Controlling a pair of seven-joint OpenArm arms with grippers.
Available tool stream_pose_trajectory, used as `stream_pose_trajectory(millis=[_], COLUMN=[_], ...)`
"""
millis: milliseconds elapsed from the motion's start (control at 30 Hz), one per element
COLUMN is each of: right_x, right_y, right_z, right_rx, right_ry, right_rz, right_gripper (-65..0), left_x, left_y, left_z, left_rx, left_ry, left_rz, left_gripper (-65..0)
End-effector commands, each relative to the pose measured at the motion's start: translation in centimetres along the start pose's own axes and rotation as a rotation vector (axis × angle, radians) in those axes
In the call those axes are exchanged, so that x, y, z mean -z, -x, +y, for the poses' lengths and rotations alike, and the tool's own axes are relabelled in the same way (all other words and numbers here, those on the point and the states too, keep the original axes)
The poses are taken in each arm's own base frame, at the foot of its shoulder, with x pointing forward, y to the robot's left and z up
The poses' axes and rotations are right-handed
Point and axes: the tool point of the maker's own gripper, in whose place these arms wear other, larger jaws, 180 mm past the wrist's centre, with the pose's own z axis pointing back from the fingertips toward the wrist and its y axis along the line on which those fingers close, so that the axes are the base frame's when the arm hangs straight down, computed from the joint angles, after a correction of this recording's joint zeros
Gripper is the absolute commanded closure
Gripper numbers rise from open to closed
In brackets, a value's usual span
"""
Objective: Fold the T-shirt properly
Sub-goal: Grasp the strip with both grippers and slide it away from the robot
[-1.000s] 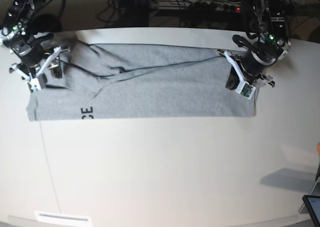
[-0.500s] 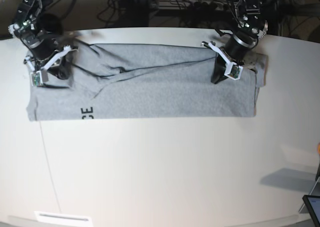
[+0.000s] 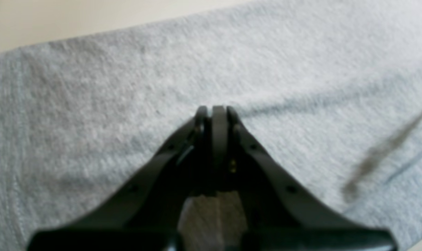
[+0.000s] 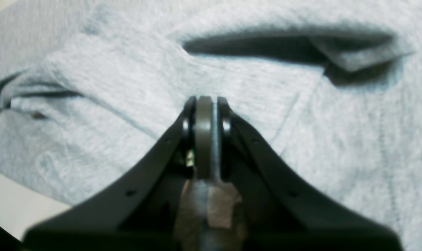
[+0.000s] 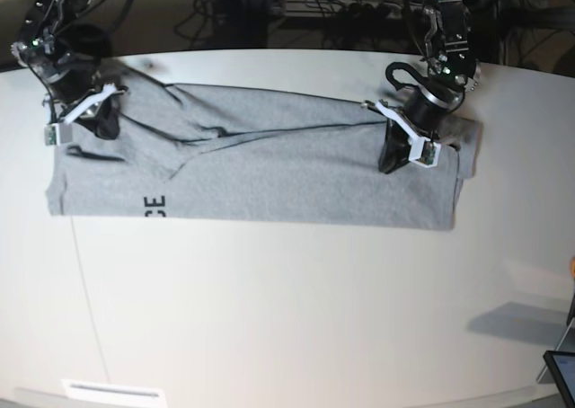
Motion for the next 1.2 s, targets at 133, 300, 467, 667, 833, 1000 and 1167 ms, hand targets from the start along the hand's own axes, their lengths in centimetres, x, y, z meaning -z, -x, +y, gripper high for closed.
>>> stream_pose_trajectory(millis=[133,300,467,667,833,1000,1167], right_x=[0.7,2.7,4.8,6.5,7.1,7.1,6.6], right_y=[-1.4,-2.0,-2.8,-4.3,-4.8,-5.4,-6.0], right_z=[-1.1,-1.3,-0.2,-0.2,-1.2,-1.4,-1.2], right_rx=[-0.012,-0.007,-0.031,-0.04,-0.123,-0.142,-0.166], right_ry=[0.005,-0.026,-0.082,-0.09,-0.037,-0.026,-0.022], right_rz=[-0.021,-0.005,0.012,0.007,0.049,0.042,0.027], right_gripper=[-3.6,-3.6,-3.6,-3.6,-3.6,-3.6,-3.8], left_x=[0.7,1.2,1.5,2.7,3.6,4.2,3.9], left_y=[1.6,2.0,2.3,2.3,1.5,-0.2,-2.9], left_z=[1.0,1.3,1.4,2.1,2.9,3.6,3.8], left_rx=[0.03,0.014,0.002,-0.019,-0.01,0.017,0.06], left_ry=[-0.021,-0.023,-0.023,-0.03,-0.038,-0.05,-0.059], left_rz=[0.093,0.104,0.11,0.114,0.123,0.128,0.068], left_gripper=[-3.2,-3.2,-3.2,-3.2,-3.2,-3.2,-3.7])
